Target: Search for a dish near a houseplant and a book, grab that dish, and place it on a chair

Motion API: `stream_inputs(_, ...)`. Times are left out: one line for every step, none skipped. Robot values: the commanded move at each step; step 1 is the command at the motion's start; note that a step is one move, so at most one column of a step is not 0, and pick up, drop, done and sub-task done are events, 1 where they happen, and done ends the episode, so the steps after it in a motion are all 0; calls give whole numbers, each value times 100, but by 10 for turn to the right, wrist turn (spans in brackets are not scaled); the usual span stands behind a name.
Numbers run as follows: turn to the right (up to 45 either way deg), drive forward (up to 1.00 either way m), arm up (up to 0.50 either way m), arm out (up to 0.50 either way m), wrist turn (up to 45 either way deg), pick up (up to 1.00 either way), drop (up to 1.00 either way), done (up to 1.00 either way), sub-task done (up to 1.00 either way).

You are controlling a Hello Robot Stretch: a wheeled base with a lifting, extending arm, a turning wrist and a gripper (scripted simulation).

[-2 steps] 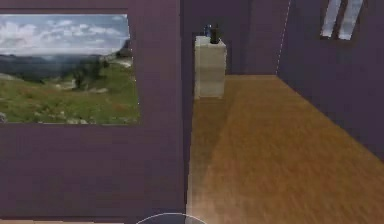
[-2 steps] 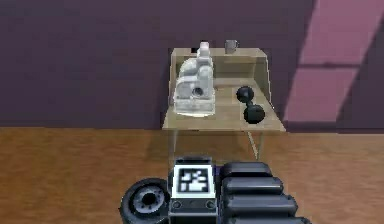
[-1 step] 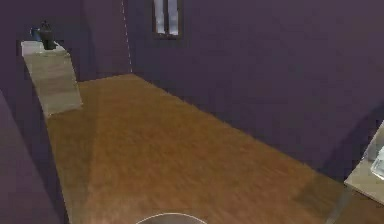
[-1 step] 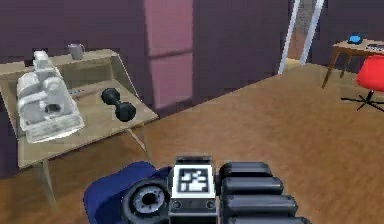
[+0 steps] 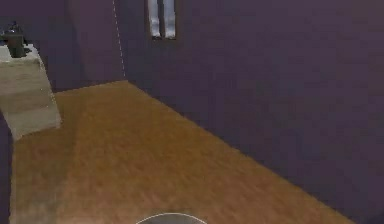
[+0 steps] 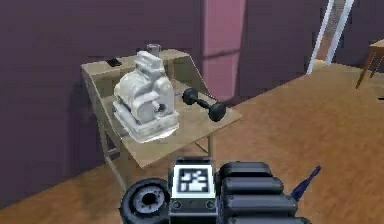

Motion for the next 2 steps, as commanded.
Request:
stream_inputs(420,0,0,0,0,0,0,0,0)
stream_inputs(0,35,0,0,0,0,0,0,0)
